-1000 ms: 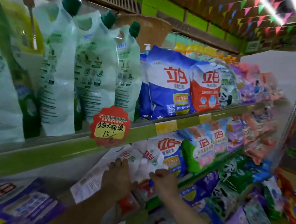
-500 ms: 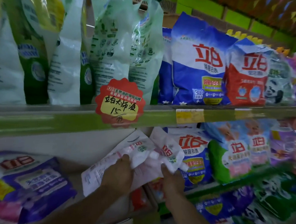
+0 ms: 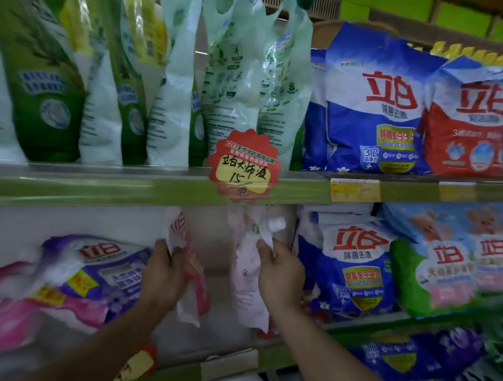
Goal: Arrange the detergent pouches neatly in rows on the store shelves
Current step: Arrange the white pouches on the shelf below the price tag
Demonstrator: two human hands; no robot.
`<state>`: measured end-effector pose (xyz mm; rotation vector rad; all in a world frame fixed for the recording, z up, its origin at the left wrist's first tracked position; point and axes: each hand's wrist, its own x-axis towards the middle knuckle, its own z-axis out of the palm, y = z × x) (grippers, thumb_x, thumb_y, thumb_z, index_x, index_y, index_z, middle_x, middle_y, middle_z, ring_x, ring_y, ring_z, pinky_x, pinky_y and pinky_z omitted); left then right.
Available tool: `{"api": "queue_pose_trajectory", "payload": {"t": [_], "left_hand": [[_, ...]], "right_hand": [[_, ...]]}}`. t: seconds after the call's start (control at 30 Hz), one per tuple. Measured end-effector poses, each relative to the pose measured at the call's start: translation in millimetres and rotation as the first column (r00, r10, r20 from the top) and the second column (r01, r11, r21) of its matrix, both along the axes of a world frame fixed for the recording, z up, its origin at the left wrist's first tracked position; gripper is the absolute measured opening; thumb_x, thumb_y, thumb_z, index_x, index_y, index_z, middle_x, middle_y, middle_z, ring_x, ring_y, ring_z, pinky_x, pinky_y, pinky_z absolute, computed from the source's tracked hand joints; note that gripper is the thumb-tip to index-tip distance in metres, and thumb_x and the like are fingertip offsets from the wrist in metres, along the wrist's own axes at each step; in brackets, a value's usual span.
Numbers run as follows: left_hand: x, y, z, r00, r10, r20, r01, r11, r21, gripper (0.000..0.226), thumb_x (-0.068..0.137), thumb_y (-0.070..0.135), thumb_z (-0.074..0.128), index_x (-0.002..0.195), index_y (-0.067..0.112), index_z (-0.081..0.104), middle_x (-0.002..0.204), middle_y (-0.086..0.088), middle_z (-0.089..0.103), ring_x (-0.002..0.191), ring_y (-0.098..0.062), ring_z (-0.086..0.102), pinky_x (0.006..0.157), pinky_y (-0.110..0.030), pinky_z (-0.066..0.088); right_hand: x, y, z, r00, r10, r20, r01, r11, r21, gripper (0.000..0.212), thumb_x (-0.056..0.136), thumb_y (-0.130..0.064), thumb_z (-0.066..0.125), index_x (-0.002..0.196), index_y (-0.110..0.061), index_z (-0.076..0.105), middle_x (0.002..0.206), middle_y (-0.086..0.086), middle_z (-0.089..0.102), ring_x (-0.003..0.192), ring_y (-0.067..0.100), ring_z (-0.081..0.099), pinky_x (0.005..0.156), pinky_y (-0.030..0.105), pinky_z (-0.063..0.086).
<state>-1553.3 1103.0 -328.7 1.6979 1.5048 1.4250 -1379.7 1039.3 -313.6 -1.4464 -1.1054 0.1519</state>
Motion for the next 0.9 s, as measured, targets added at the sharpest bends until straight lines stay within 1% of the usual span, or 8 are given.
{"api": "queue_pose_trajectory", "payload": {"t": [0.13,0.27,0.4,0.53,0.67,0.73,0.8,0.9], "left_hand": [[-3,-8,-23,0.995,-0.076,-0.068,0.061,0.979,-0.196,0.031,0.096,0.038,0.048,0.088,0.009,0.052,0.076,-0.013,0.065,0.066,-0.032,0.064,0.059,-0.044,0.053],[8,-21,-12,0.980,-0.130,-0.148,0.073,0.939,-0.337,0.038,0.099,0.035,0.044,0.079,0.008,0.062,0.068,-0.009,0.070,0.051,-0.021,0.067,0.047,-0.027,0.049],[31,-45,-8,0.975,-0.220,0.037,0.211,0.854,-0.476,0.046,0.100,0.023,0.038,0.067,-0.002,0.057,0.052,-0.011,0.065,0.036,-0.021,0.058,0.036,-0.020,0.036],[67,-47,-6,0.938,-0.230,0.259,0.315,0.878,-0.361,0.041,0.097,0.022,0.040,0.072,-0.003,0.062,0.064,-0.019,0.069,0.051,-0.030,0.062,0.042,-0.024,0.041],[83,0,1,0.946,-0.147,0.288,0.211,0.955,-0.206,0.024,0.092,0.024,0.049,0.080,0.008,0.061,0.089,-0.022,0.069,0.084,-0.038,0.066,0.079,-0.049,0.056],[87,25,9,0.961,-0.131,0.242,0.191,0.951,-0.243,0.019,0.093,0.026,0.050,0.091,0.013,0.063,0.097,-0.014,0.067,0.089,-0.030,0.064,0.088,-0.047,0.054],[93,47,17,0.943,-0.170,0.287,0.254,0.924,-0.287,0.027,0.094,0.030,0.047,0.097,0.010,0.065,0.101,-0.013,0.065,0.089,-0.028,0.061,0.090,-0.044,0.054],[104,66,26,0.899,-0.227,0.375,0.346,0.893,-0.289,0.042,0.098,0.032,0.038,0.073,0.009,0.063,0.093,-0.021,0.068,0.081,-0.029,0.061,0.083,-0.040,0.051]], "right_hand": [[-12,-7,-23,0.999,-0.034,0.026,0.034,0.999,-0.032,0.019,0.082,-0.044,0.065,0.082,-0.029,0.054,0.073,-0.009,0.059,0.069,0.012,0.058,0.058,0.027,0.041],[-4,-2,-52,0.982,-0.155,0.106,0.173,0.967,-0.185,0.061,0.067,-0.053,0.075,0.113,-0.017,0.057,0.115,0.005,0.057,0.107,0.026,0.050,0.081,0.036,0.046],[2,-1,-58,0.986,-0.122,0.113,0.145,0.965,-0.219,0.070,0.063,-0.065,0.064,0.121,-0.028,0.051,0.117,-0.001,0.062,0.108,0.024,0.053,0.083,0.037,0.049],[8,0,-56,0.986,-0.164,0.035,0.167,0.963,-0.209,0.067,0.063,-0.067,0.067,0.112,-0.025,0.051,0.105,-0.002,0.063,0.093,0.020,0.060,0.070,0.032,0.051],[8,5,-52,0.977,-0.197,0.083,0.209,0.964,-0.167,0.066,0.065,-0.077,0.053,0.103,-0.022,0.056,0.101,-0.002,0.056,0.092,0.019,0.056,0.069,0.030,0.046],[8,10,-48,0.978,-0.175,0.115,0.188,0.975,-0.117,0.060,0.069,-0.077,0.046,0.093,-0.024,0.061,0.094,-0.003,0.062,0.086,0.016,0.059,0.069,0.030,0.050],[8,12,-45,0.972,-0.151,0.182,0.175,0.977,-0.121,0.053,0.077,-0.073,0.043,0.077,-0.022,0.059,0.084,-0.001,0.066,0.076,0.014,0.061,0.065,0.032,0.054],[10,9,-42,0.949,-0.132,0.286,0.192,0.963,-0.192,0.062,0.075,-0.078,0.018,0.065,-0.025,0.047,0.075,-0.002,0.067,0.070,0.011,0.062,0.063,0.028,0.053]]}}
